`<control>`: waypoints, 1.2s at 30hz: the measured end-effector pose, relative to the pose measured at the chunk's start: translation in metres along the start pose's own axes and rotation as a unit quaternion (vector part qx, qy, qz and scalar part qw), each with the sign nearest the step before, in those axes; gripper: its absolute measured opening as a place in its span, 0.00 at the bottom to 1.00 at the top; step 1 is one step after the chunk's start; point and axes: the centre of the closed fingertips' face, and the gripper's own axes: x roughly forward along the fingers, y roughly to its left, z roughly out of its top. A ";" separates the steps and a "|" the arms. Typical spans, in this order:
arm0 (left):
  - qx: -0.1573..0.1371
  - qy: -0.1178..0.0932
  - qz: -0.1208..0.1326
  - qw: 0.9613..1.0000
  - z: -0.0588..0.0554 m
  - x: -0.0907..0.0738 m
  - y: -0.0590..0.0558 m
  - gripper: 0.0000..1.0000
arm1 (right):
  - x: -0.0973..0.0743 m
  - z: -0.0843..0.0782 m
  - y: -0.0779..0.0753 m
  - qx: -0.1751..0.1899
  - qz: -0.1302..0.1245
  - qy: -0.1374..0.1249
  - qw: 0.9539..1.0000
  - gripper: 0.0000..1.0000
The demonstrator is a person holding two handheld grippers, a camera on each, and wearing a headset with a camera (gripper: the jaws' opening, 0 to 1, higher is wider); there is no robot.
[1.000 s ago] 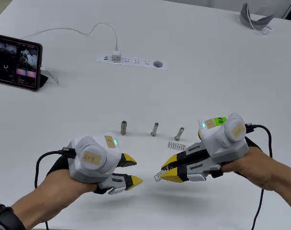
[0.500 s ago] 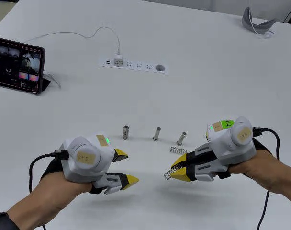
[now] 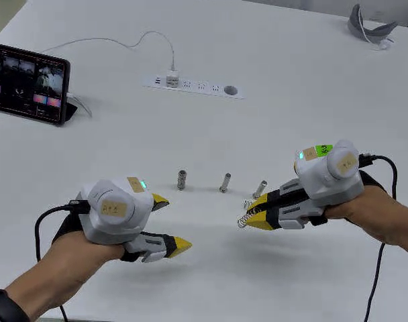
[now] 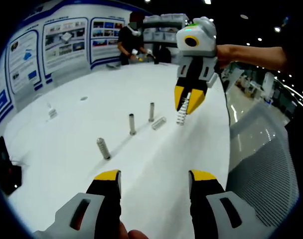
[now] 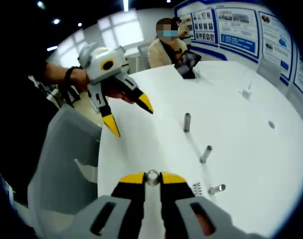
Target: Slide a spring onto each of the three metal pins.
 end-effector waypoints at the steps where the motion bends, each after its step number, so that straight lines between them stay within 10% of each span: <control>1: -0.001 0.000 0.002 1.000 -0.001 -0.001 0.001 0.57 | 0.000 0.001 -0.002 0.000 -0.001 -0.001 1.000 0.12; 36: -0.058 -0.010 0.051 0.997 -0.022 -0.033 0.035 0.74 | 0.008 0.028 -0.078 -0.046 -0.042 0.060 0.996 0.12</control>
